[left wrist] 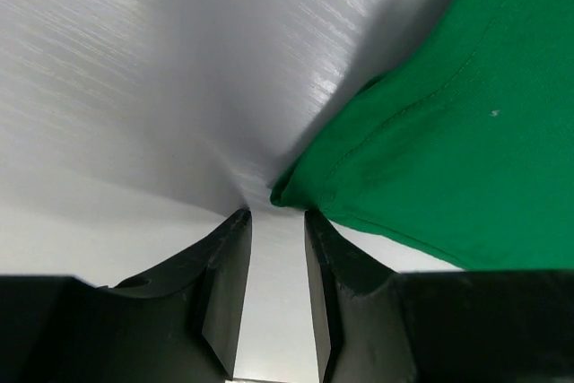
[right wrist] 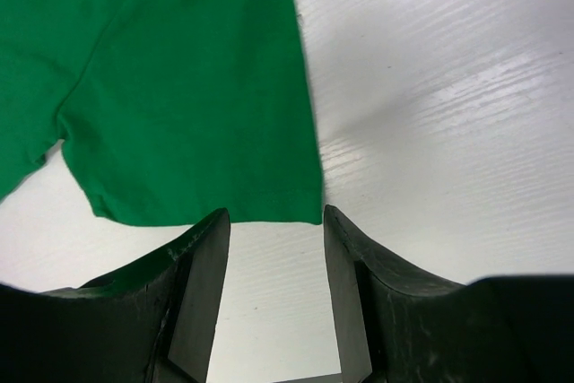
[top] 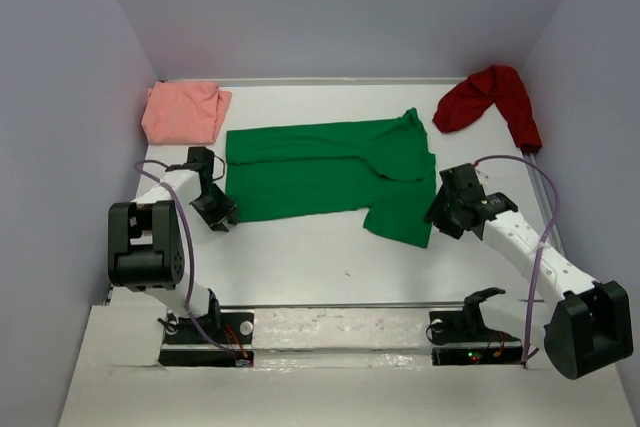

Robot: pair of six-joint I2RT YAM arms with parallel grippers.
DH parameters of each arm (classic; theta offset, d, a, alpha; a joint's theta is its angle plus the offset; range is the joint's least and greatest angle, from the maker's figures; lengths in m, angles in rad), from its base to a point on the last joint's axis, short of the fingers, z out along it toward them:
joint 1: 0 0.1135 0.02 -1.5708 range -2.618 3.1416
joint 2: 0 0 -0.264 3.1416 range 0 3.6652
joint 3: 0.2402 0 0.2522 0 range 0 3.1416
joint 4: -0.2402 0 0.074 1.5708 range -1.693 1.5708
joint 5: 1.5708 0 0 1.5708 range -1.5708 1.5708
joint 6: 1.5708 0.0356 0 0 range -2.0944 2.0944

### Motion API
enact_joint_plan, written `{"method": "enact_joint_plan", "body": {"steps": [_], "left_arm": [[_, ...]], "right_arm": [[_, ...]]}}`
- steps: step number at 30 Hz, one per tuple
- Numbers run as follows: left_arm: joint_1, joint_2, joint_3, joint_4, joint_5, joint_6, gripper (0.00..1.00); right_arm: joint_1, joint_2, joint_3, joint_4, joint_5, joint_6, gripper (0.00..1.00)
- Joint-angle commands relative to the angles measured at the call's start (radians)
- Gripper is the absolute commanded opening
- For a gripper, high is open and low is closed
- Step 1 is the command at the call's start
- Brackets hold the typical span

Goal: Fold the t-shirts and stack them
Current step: Flatten the tshirt out

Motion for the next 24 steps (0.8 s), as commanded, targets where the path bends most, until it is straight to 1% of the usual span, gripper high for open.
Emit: {"method": "enact_joint_plan", "body": {"steps": [1,5,7,21,24], "left_arm": [[-0.002,0.044,0.024,0.024,0.0,0.018,0.42],[-0.003,0.04,0.04,0.016,0.015,0.026,0.41],[-0.005,0.012,0.041,0.007,0.015,0.025,0.41],[-0.006,-0.115,0.06,-0.057,-0.035,0.009,0.42],[-0.005,-0.106,0.06,-0.054,-0.046,0.012,0.42]], "right_arm": [[0.005,0.025,0.053,-0.036,0.077,-0.017,0.52],[0.005,0.028,0.05,-0.013,0.052,-0.027,0.52],[0.005,0.033,0.043,0.0,0.043,-0.03,0.51],[0.005,0.071,0.04,0.044,-0.001,-0.047,0.51],[0.005,0.068,0.037,0.055,-0.015,-0.043,0.51]]}}
